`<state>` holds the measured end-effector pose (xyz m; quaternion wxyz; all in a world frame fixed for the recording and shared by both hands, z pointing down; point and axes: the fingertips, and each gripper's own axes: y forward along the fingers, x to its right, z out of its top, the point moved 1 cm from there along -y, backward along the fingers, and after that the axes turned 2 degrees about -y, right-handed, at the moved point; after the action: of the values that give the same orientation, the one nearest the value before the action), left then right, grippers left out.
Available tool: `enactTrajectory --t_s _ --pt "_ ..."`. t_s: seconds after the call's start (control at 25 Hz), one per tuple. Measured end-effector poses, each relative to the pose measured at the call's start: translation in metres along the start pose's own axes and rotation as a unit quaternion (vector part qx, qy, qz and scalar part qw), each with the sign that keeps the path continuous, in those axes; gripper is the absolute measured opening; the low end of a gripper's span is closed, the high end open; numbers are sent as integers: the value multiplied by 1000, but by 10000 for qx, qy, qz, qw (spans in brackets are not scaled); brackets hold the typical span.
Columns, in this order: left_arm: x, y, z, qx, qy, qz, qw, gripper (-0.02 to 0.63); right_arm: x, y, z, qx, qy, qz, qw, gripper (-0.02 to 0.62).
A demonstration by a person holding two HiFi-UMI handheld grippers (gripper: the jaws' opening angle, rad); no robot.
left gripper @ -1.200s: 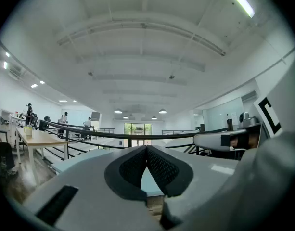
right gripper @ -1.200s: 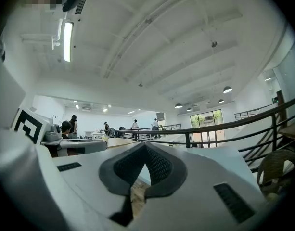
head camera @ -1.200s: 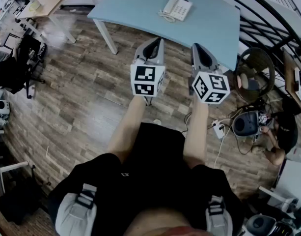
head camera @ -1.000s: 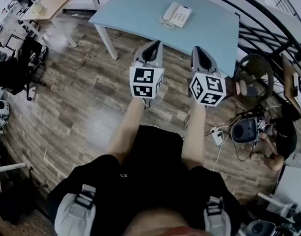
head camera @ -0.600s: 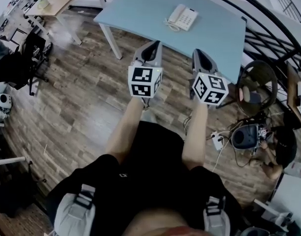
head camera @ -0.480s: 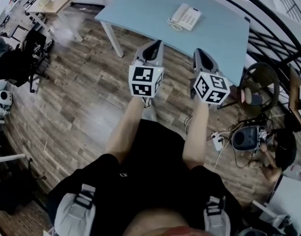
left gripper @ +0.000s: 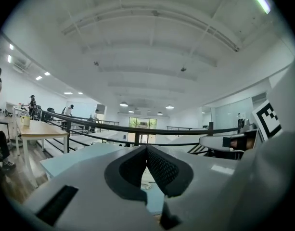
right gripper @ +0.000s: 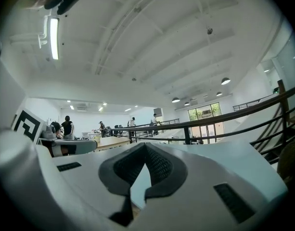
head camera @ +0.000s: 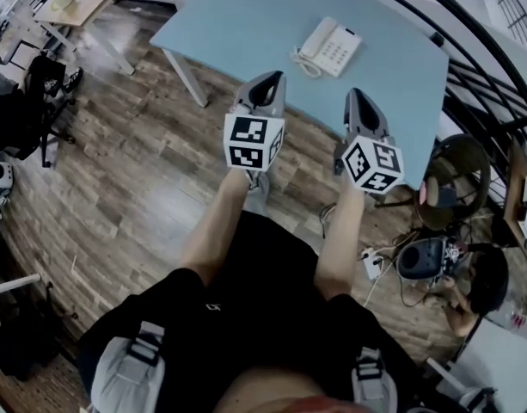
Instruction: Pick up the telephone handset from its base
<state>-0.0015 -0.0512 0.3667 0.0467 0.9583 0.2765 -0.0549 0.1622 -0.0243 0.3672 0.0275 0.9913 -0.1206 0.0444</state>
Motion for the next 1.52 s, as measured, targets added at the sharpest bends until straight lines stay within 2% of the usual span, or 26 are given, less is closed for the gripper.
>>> enactTrajectory --t_s 0.08,0.4,0.56,0.72,0.84,1.0,1.04,1.12,1.16,1.24,1.4,1.52 --pt "-14 40 -8 -160 -3 -78 9998 -2 19 34 -8 16 65 -67 10000 -5" --pt "-81 183 -48 -968 -262 -436 9940 -2 69 172 -60 -667 614 -367 9952 -5" --pt "-100 230 -64 -1186 -261 -510 9913 -2 82 210 -71 -875 691 -368 9931 -5" --pt "-98 266 -87 -1404 -442 -669 9868 -2 101 225 -87 -1086 849 -226 9902 -5" --pt "-92 287 -100 -1537 -565 -739 9837 -2 122 237 -109 -1482 1044 -241 9831 -3" --pt "-102 302 -121 -1685 -769 -546 9812 -2 129 264 -138 -1787 1491 97 9725 0" --pt "-106 303 -127 -1737 -807 -468 9804 -2 129 269 -149 -1908 1607 189 9682 10" --pt "-111 303 -138 -1831 -781 -329 9794 -2 130 282 -168 -2149 1830 379 9586 109" --pt "-112 305 -140 -1846 -719 -279 9798 -2 131 290 -175 -2249 1919 469 9541 124" --pt "-113 305 -143 -1860 -649 -229 9801 -2 133 304 -186 -2417 2031 597 9470 129" --pt "-117 306 -151 -1911 -768 -126 9785 -2 136 332 -195 -2601 2283 721 9354 183" --pt "-123 306 -157 -1939 -812 -23 9777 -2 139 348 -202 -2664 2504 792 9274 187"
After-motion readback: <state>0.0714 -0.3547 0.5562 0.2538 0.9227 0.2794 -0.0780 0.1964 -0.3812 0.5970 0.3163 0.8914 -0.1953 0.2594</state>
